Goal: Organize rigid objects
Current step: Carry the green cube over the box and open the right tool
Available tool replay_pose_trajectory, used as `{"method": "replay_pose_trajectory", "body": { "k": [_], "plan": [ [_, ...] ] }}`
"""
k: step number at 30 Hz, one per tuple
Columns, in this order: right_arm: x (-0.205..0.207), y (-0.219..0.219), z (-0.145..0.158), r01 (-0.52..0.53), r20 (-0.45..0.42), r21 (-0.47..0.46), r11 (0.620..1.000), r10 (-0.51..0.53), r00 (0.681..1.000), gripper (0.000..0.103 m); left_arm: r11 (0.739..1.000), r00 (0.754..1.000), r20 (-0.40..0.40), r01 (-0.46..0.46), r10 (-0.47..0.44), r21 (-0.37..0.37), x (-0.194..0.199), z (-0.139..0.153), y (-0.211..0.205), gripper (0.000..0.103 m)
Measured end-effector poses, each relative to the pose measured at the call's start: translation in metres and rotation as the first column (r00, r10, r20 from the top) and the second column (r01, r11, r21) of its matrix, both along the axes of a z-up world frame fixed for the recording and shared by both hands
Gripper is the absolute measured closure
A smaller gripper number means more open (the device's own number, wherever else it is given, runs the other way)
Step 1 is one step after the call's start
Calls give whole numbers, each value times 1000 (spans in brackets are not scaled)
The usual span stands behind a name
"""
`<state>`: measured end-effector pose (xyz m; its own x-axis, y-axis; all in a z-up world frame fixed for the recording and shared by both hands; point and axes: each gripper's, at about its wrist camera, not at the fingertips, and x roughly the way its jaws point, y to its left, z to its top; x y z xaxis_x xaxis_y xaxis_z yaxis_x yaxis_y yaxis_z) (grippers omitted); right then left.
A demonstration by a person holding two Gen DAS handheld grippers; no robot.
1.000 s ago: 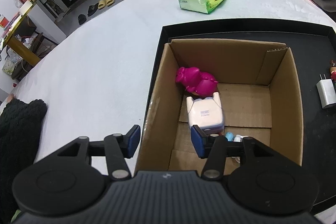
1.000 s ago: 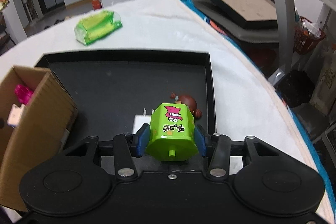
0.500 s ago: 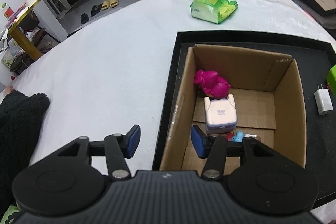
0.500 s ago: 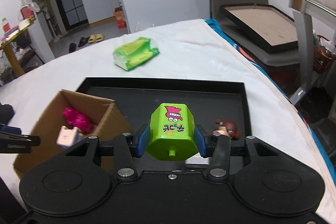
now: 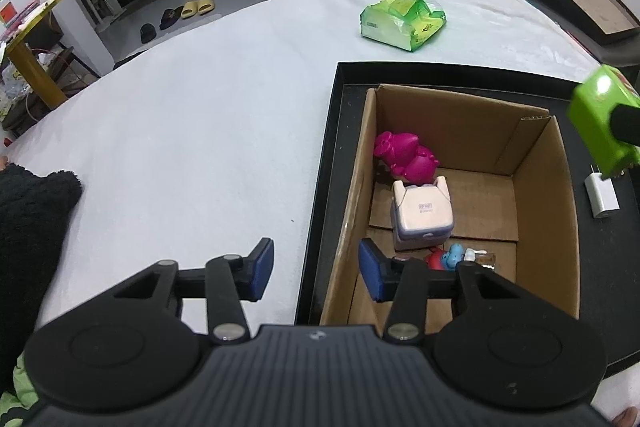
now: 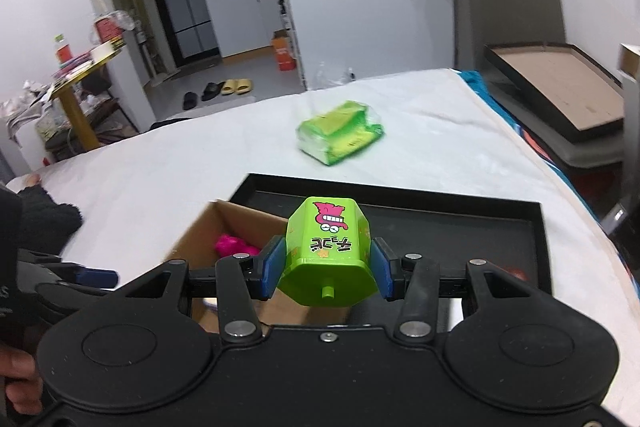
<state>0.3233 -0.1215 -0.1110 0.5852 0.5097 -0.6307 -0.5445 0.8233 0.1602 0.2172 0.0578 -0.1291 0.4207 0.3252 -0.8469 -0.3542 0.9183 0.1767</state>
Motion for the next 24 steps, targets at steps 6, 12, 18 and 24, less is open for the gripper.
{"method": "replay_pose_trajectory", "body": {
  "k": [6, 12, 18, 24],
  "plan": [
    [-5, 32, 6, -39, 11, -21, 999, 40, 999, 58, 999, 1000, 5, 14, -13, -34, -3, -3, 1, 57],
    [-11, 55, -10, -90, -4, -83, 993, 90, 996, 58, 998, 1000, -3, 23, -23, -63, -6, -10, 6, 76],
    [-11, 61, -32, -96, -20, -148, 984, 95, 995, 57, 995, 999, 8, 35, -35, -97, -8, -14, 4, 92],
    [-9, 60, -47, -81, 25, -218, 973, 88, 996, 50, 994, 1000, 4, 31, -31, -104, -7, -11, 4, 93]
  ]
}}
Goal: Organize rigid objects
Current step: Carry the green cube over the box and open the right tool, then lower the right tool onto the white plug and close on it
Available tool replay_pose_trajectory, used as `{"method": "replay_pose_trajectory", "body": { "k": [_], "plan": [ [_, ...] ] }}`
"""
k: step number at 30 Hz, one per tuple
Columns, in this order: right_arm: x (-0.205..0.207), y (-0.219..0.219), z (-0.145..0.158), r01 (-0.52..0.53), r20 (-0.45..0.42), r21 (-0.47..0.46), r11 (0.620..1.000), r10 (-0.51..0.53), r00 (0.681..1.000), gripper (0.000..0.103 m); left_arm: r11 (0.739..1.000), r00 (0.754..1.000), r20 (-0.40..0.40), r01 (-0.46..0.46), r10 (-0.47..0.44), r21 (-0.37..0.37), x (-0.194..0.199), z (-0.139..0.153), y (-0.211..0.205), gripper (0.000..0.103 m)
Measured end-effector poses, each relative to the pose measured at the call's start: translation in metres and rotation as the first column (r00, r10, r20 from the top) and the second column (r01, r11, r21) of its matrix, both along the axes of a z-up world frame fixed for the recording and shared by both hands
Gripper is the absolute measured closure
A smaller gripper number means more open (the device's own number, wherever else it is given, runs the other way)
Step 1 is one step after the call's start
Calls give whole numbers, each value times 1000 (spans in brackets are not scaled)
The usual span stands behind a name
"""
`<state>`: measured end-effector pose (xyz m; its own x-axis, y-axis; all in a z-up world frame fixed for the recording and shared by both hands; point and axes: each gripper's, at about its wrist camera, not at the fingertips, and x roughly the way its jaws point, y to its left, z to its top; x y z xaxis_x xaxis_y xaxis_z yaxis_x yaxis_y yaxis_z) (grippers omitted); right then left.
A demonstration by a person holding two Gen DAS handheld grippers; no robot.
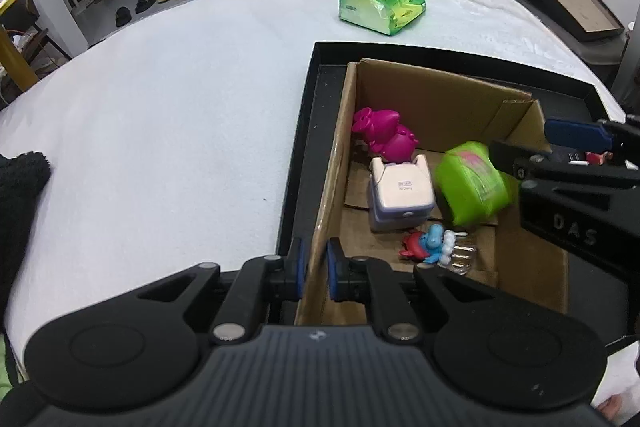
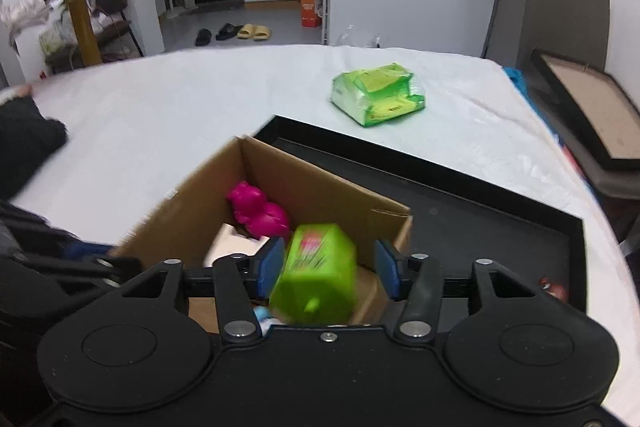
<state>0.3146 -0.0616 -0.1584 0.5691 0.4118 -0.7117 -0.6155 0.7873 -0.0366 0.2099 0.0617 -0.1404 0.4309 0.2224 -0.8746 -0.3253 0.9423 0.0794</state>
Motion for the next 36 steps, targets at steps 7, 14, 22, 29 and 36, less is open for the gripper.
{"method": "replay_pose_trajectory", "body": {
  "k": [7, 14, 22, 29, 36],
  "plan": [
    [5, -28, 0, 70, -12, 27, 997, -69, 998, 47, 999, 1000, -17, -1, 1, 36, 2, 0, -5, 93],
    [9, -52, 1, 147, -10, 43, 988, -146, 989, 37, 996, 999, -44, 6, -2, 88, 6, 4, -18, 89],
    [16, -78, -14, 245, -33, 1, 969, -245, 969, 25, 992, 997, -68, -36, 44, 118, 11, 6, -24, 83],
    [27, -100, -27, 312, -66, -26, 950, -313, 947, 24, 986, 995, -77, -58, 71, 155, 13, 7, -35, 68],
    [45, -117, -37, 330, -107, -11, 944, -330, 938, 22, 977, 993, -79, -71, 88, 199, 21, 7, -42, 55]
  ]
}}
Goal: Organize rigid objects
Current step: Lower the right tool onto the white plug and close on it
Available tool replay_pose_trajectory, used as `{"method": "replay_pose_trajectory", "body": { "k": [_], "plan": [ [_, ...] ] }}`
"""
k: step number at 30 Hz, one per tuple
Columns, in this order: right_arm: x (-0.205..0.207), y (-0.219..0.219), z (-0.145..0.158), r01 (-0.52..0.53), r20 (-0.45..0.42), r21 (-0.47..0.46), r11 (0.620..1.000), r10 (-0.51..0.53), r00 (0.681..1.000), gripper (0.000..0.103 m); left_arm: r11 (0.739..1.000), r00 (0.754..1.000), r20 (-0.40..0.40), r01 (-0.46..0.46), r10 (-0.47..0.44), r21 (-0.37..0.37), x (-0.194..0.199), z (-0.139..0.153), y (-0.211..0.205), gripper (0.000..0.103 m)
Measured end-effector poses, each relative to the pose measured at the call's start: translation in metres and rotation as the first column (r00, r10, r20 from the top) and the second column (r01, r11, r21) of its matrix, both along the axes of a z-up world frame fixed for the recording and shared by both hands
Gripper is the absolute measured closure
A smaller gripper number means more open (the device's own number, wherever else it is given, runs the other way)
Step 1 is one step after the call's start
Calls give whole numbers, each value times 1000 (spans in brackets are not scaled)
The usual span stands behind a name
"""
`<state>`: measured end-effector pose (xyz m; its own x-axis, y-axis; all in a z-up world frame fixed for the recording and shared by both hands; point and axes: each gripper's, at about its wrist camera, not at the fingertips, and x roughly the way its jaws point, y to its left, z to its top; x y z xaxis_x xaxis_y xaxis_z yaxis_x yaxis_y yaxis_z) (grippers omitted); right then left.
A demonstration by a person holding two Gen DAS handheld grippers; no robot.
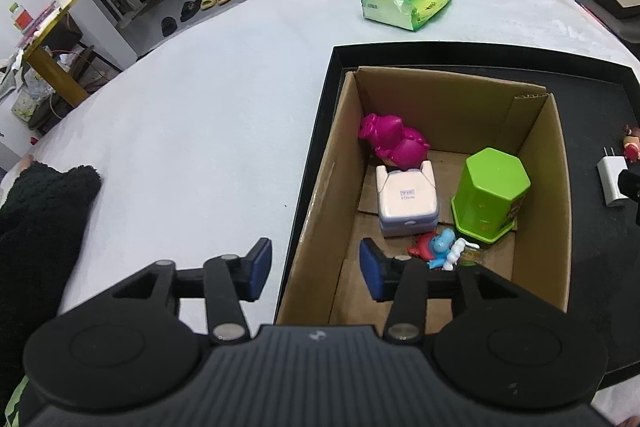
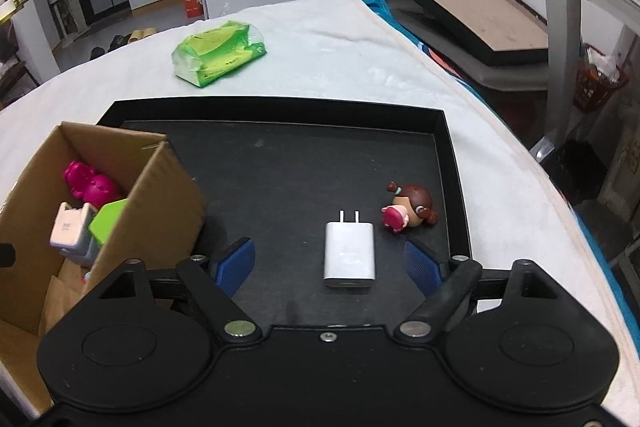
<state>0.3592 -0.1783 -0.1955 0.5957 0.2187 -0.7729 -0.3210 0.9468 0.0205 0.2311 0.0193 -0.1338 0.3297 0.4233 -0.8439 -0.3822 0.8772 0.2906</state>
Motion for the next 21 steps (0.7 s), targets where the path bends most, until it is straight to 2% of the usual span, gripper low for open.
{"method": "replay_pose_trajectory", "body": {
  "k": [8, 11, 12, 14, 15, 16, 19, 21],
  "plan": [
    [23, -7, -26, 40, -64, 15, 999, -39, 997, 22, 1000, 1000, -25, -13, 13, 9, 12, -9, -9, 53],
    [29, -7, -40, 32, -95, 10, 999, -31, 995, 23, 999, 999, -48, -4, 6, 41, 17, -12, -14, 52],
    [31, -7, -45, 32, -108, 3, 999, -32, 994, 27, 999, 999, -51, -7, 9, 44, 18, -13, -15, 51],
    [33, -7, -55, 30, -127, -6, 1000, -31, 991, 51, 999, 999, -47, -8, 10, 43, 18, -12, -15, 51],
    [31, -7, -54, 33, -103, -22, 999, -36, 994, 65, 999, 999, -47, -6, 8, 44, 18, -12, -15, 51],
    [30, -7, -53, 40, -91, -45, 998, -44, 995, 67, 999, 999, -48, -4, 7, 45, 18, -12, -15, 51],
    [30, -15, -48, 47, -126, 25, 999, -44, 991, 67, 999, 999, -44, -8, 10, 38, 17, -12, -13, 51],
    [27, -15, -43, 42, -110, 23, 999, -39, 993, 67, 999, 999, -43, -10, 12, 32, 17, -13, -12, 51]
  ]
}}
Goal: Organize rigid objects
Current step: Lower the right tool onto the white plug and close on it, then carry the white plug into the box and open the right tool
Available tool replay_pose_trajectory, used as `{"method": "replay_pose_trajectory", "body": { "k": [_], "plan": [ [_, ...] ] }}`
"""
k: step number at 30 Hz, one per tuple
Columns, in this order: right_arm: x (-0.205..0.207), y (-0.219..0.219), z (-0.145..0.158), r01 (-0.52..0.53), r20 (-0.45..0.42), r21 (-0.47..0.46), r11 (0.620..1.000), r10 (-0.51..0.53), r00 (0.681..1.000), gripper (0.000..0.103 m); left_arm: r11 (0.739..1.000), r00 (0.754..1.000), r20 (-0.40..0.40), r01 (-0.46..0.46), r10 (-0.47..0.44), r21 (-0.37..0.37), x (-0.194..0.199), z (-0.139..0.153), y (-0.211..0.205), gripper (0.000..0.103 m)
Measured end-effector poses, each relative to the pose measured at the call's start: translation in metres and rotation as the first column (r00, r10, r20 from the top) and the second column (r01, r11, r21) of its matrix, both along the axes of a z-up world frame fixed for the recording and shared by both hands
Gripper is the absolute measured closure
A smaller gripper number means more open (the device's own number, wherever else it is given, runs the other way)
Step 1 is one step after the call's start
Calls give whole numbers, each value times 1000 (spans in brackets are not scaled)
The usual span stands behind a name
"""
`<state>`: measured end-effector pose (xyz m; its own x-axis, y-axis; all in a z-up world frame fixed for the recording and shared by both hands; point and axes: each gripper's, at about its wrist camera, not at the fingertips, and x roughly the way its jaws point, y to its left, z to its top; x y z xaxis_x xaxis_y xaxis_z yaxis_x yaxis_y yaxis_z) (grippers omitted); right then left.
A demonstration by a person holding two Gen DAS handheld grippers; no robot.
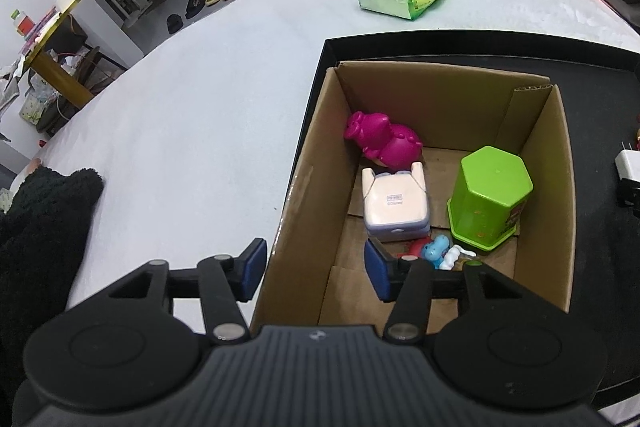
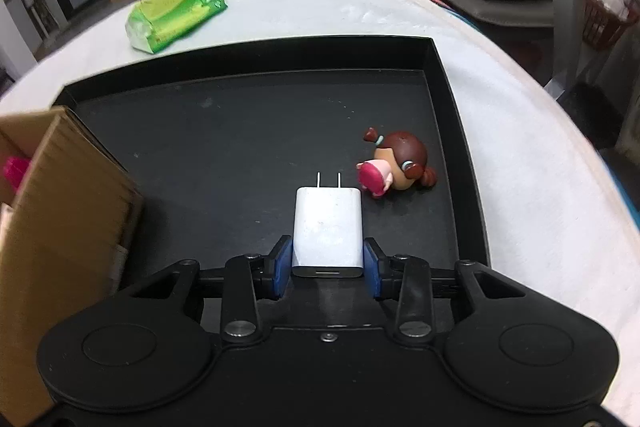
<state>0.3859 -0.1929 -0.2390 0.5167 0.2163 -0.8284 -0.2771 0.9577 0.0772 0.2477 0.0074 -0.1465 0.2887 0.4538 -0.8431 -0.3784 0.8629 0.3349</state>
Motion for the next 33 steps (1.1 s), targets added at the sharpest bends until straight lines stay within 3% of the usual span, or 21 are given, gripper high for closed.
{"method": "replay_pose_trajectory", "body": {
  "k": [16, 27, 33],
  "plan": [
    [-18, 13, 42, -70, 105, 46, 997, 64, 992, 67, 999, 1000, 21, -14, 14, -33, -14, 2, 17, 51],
    [-27, 20, 76, -113, 208, 129, 985, 84, 975, 67, 998, 999, 30, -23, 25, -63, -24, 3, 30, 51],
    [-38, 38, 91, -197, 262, 159, 968, 151, 953, 67, 998, 1000, 20, -4, 5, -60, -23, 4, 32, 51]
  ]
}}
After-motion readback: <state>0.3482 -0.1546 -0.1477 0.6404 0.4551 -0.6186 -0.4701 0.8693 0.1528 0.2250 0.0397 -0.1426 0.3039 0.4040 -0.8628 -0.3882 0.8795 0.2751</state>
